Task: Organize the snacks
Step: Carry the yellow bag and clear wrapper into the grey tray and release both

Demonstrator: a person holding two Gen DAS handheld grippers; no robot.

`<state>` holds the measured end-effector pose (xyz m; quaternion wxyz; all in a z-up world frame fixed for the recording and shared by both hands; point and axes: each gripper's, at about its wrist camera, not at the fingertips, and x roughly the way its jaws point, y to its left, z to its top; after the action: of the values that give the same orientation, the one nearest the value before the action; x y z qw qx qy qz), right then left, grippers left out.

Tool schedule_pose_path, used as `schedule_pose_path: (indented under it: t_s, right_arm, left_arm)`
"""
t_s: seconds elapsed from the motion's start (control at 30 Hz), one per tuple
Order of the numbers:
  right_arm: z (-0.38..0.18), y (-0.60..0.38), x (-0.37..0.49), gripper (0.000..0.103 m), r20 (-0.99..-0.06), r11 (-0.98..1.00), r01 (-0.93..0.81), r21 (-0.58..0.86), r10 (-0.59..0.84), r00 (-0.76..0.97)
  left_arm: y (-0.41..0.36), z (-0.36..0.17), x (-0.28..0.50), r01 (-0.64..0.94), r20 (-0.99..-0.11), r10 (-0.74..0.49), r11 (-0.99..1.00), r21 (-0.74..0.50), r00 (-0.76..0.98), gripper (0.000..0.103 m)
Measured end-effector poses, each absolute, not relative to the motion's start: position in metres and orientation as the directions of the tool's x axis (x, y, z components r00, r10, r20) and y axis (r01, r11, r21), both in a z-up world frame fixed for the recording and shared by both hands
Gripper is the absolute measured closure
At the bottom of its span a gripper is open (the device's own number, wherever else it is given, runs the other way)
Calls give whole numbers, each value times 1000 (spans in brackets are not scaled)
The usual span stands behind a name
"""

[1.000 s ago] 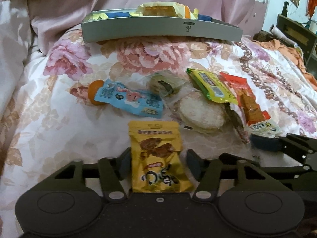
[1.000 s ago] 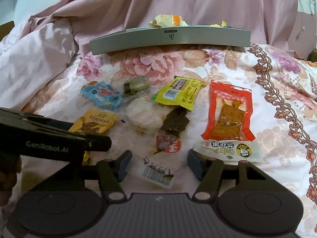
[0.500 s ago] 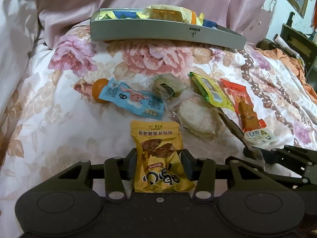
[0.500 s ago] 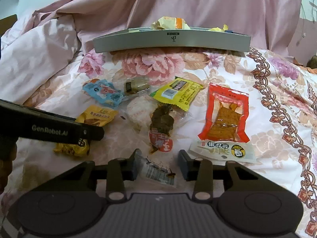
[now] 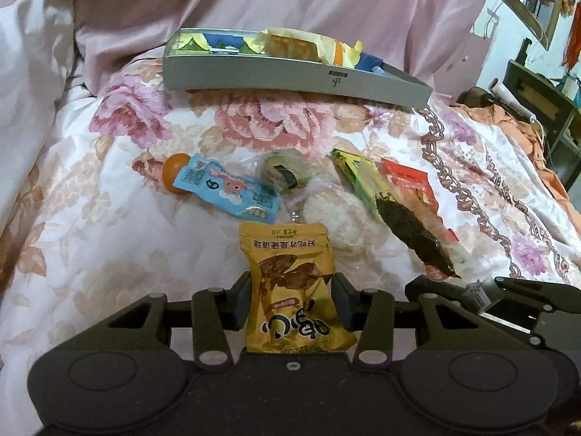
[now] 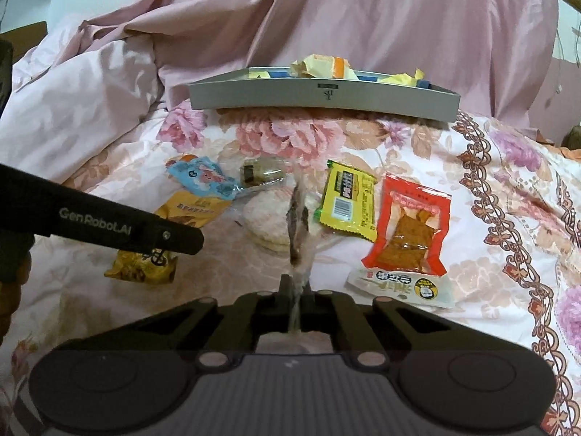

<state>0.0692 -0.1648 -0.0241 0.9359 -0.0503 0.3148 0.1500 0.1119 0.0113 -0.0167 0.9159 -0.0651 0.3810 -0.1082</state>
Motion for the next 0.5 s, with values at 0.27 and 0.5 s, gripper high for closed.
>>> schedule_pose_path:
  t_s: [0.27, 0.5]
  right_arm:
    - [-16, -165, 60, 100, -559, 947, -320, -25, 252, 789]
    - [-8, -165, 57, 100, -510, 946, -324, -9, 274, 815]
  left_arm:
    - [15, -9, 103, 134, -660, -247, 967, -218, 710, 55]
    - [20, 3, 99, 125, -617, -256, 961, -248, 745, 55]
